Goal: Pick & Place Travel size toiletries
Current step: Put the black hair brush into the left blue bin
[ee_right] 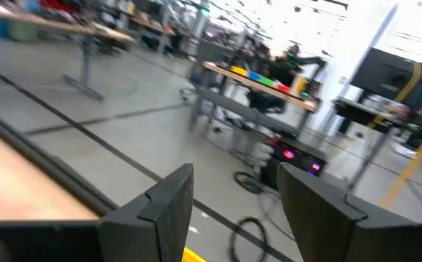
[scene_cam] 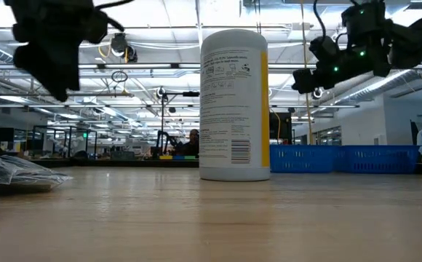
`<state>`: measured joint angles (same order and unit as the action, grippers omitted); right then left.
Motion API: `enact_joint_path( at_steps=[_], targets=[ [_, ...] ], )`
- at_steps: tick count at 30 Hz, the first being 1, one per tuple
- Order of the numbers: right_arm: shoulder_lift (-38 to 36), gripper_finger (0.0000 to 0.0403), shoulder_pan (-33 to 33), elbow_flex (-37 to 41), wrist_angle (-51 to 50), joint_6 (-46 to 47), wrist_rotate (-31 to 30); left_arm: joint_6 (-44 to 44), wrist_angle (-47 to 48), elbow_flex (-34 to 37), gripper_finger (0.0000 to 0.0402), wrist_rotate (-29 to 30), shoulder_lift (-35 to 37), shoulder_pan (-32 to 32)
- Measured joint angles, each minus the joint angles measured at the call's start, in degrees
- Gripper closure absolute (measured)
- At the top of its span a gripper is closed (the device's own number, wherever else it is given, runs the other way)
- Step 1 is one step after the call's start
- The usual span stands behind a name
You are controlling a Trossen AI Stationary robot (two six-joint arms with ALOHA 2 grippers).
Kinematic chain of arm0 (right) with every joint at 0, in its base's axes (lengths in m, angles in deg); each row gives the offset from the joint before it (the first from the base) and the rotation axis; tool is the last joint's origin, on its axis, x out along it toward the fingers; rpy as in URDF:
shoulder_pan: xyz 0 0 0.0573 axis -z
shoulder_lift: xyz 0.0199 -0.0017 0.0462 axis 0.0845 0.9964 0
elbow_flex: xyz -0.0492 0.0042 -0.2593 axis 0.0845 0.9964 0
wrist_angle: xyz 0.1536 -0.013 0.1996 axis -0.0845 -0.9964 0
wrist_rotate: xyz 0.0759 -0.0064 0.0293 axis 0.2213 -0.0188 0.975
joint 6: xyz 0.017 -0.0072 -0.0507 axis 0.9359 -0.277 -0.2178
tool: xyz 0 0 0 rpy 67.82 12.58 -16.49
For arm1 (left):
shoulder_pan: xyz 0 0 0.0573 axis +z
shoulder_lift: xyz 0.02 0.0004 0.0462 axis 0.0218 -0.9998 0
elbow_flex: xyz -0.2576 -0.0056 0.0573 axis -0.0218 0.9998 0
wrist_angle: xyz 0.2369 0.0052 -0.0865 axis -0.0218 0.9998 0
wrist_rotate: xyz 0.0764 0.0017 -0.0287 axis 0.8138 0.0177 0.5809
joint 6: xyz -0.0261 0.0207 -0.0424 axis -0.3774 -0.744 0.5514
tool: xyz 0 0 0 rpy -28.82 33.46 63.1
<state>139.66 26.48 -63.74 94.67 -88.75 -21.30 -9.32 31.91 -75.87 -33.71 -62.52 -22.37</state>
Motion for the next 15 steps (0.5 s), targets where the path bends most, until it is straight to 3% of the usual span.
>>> enact_joint_path(
  at_steps=[15],
  targets=[
    [-2.70,0.0211,-12.68,0.00,2.40,1.25,-0.02,11.66,11.30,0.02,0.0160,-10.70,-13.74,-3.50]
  ],
)
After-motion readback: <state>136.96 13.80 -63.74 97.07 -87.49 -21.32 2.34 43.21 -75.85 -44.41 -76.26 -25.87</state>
